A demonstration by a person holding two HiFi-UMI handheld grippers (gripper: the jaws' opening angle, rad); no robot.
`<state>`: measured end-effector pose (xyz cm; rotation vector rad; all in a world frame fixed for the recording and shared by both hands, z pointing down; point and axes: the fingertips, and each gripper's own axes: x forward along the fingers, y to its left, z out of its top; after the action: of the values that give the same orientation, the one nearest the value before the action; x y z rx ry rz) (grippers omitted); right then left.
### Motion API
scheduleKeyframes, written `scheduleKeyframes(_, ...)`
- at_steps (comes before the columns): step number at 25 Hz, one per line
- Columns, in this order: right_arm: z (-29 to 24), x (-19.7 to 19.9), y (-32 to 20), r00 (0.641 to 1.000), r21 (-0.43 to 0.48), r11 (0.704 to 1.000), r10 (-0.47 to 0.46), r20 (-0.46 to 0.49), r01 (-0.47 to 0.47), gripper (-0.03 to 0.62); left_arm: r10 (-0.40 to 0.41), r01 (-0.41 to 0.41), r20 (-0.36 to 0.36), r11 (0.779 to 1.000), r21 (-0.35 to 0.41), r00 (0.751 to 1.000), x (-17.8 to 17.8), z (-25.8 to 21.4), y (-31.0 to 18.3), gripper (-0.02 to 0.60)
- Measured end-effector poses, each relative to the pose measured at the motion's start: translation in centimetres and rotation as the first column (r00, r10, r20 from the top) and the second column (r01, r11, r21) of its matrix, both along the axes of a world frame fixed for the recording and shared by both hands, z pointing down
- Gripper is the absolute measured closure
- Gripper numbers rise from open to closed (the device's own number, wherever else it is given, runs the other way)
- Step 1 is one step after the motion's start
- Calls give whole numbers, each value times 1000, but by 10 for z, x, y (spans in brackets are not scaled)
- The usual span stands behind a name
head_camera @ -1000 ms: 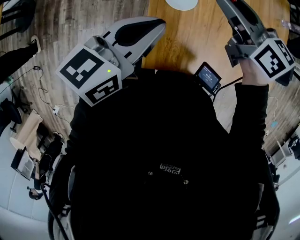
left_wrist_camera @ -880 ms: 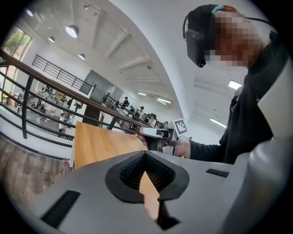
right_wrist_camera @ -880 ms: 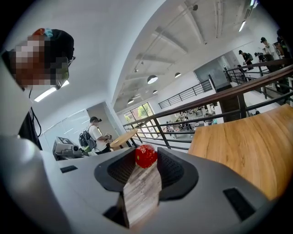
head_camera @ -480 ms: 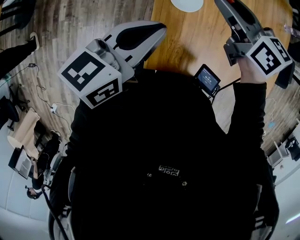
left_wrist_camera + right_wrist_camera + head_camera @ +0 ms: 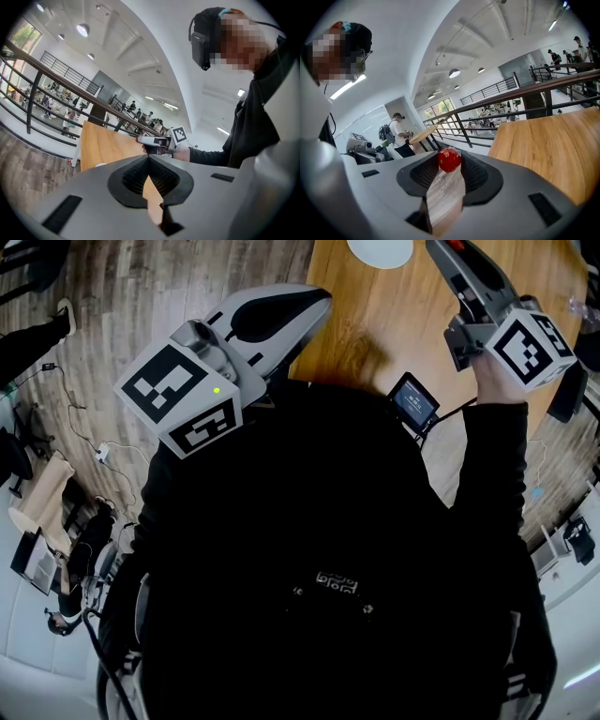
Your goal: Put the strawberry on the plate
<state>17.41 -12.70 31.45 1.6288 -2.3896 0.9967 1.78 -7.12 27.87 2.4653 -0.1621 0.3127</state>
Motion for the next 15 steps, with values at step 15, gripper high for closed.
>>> scheduleKeyframes(15, 39, 11, -6, 1000, -67, 998, -4, 2, 4, 437, -35, 35, 4, 999, -21, 999, -2, 9, 0, 583)
